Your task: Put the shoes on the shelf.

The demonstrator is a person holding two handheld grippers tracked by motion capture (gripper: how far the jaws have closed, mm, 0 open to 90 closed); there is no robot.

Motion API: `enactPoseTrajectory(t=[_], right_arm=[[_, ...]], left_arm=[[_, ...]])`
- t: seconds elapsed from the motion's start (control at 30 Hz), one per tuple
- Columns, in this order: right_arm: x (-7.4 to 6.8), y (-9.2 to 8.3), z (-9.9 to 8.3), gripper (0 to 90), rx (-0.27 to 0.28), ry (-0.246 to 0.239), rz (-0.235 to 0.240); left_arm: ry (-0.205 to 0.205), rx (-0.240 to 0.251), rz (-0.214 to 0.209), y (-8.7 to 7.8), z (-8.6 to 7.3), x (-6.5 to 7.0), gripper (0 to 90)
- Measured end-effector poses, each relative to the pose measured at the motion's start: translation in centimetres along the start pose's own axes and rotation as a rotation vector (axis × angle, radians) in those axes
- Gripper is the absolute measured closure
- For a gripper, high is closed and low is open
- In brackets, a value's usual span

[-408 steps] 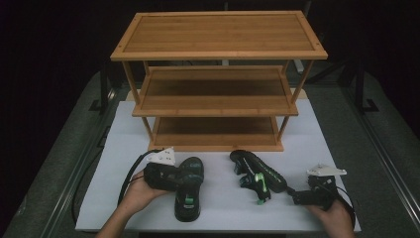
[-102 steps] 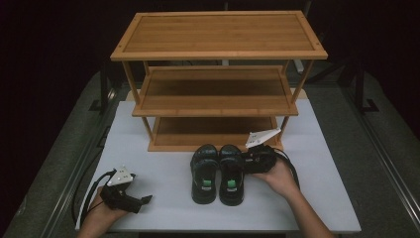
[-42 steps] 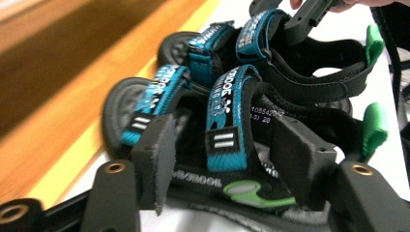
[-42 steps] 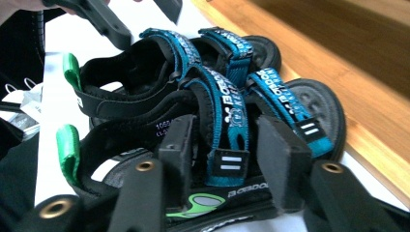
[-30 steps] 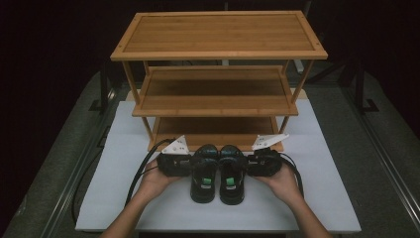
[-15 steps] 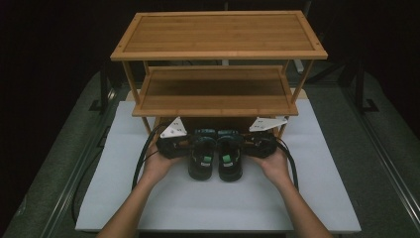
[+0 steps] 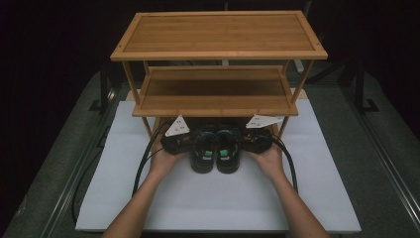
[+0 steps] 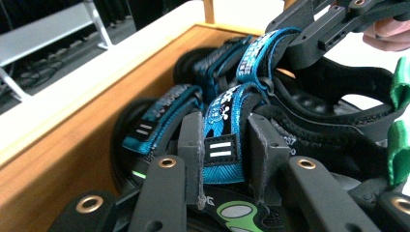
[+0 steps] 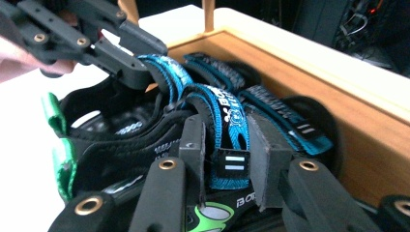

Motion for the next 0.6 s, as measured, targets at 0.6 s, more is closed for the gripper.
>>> enactPoseTrajectory(t=[0.6], right_arm=[[-1.2, -3.0, -2.2, 40.4, -0.023, 0.064, -0.021]], left_arm=[[-0.108, -0.013, -0.023, -3.5, -2.1, 0.8, 34.1]])
Point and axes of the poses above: each handheld gripper's, and its own axes: y roughly forward along the jaws, z roughly out of its top, x roughly to its right, the point moved 3 cm from there along y, roughly forward along the jaws, and after that the axes turned 14 degrees about -x, right-handed, at the moved point
